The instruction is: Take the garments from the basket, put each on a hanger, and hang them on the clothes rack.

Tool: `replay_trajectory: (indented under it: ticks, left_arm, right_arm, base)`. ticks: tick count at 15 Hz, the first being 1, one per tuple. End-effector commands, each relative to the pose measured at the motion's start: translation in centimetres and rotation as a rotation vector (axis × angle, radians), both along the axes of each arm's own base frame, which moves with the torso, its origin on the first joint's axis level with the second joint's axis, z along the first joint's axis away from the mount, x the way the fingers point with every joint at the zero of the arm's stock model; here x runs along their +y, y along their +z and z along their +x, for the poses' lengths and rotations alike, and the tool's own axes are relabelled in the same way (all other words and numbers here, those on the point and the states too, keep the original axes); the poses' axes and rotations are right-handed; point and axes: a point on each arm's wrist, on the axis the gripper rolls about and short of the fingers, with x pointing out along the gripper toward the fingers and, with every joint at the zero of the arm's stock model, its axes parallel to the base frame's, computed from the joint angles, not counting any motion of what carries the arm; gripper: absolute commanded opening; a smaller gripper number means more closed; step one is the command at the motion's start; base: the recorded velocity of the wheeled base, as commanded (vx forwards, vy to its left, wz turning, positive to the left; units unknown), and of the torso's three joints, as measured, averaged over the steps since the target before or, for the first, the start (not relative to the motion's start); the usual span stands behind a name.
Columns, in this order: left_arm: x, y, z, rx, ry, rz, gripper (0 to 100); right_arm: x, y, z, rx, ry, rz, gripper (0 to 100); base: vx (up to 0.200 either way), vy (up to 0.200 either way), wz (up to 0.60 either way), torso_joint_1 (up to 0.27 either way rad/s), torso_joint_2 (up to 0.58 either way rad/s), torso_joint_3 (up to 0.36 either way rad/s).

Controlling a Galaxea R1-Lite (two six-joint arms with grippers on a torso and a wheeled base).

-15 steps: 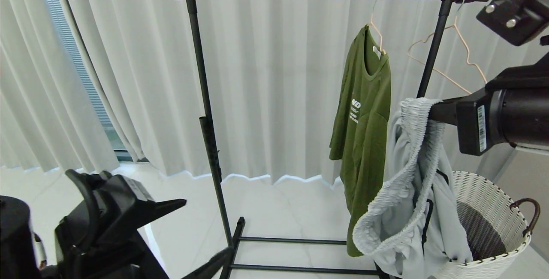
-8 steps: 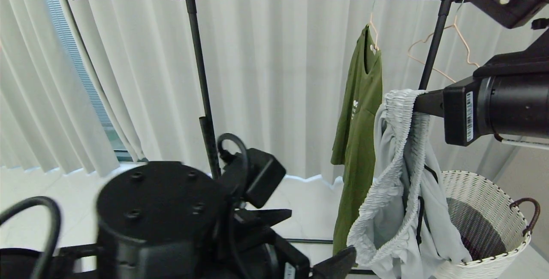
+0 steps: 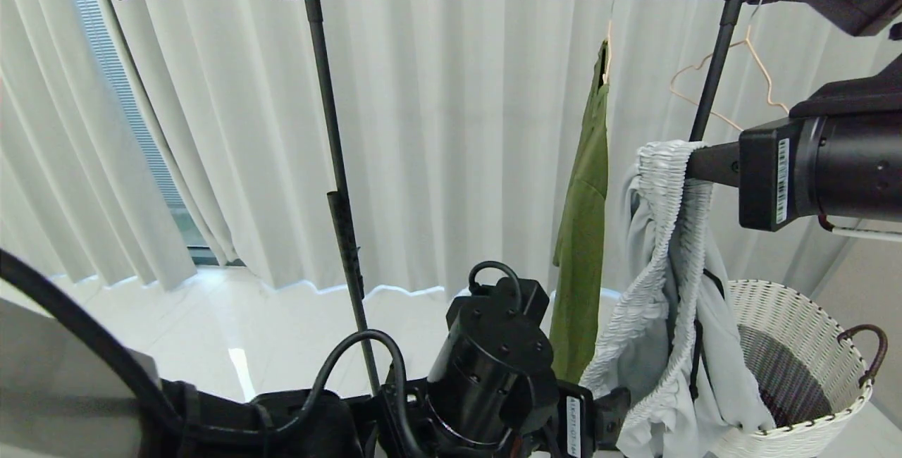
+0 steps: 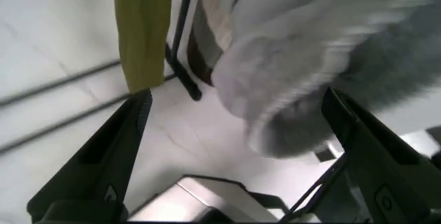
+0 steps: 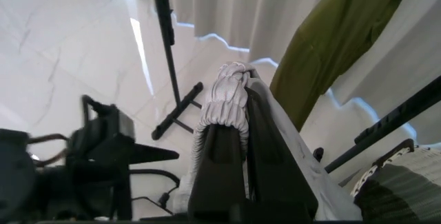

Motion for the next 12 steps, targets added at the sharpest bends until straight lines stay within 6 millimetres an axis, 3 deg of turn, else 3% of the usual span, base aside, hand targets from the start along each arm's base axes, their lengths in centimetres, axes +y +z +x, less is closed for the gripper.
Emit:
replay_trajectory:
  ticks: [1,3,6,7,10,12]
  left_arm:
    - [0.1,-1.6,0.9,0.043,0.041,0.026,100]
    - [0.8,-3.0,1.5,0.056,0.114,0.075,100]
    - [2.1,-4.5,0.7,0.082,0.128,0.137,100]
    - [2.1,-4.5,0.6,0.078,0.130,0.131,0]
    - [2.4,-4.7,0.3,0.017,0.193,0.176,0]
    - [3.3,-3.0,-0.6,-0.111,0.236,0.228,0]
  right_arm:
    - [-0.2,0.2,-0.2,-0.004,-0.001,0.008,0]
    - [-0.5,0.3,-0.3,-0.008,-0.002,0.013,0]
    - [-0.5,0.3,-0.4,-0.008,-0.002,0.013,0]
    - [-0.5,0.3,-0.3,-0.008,-0.004,0.013,0]
    - [-0.8,0.0,-0.3,0.000,-0.014,0.002,0]
    - [-1.0,-0.1,-0.1,0.002,-0.027,-0.001,0]
  base:
    - [0.000,0.000,0.00,0.000,0.00,0.000]
    - [0.000,0.000,0.00,0.000,0.00,0.000]
    - [0.000,0.000,0.00,0.000,0.00,0.000]
    - [0.000,0.000,0.00,0.000,0.00,0.000]
    - [0.000,0.000,0.00,0.000,0.00,0.000]
    - [0.000,0.000,0.00,0.000,0.00,0.000]
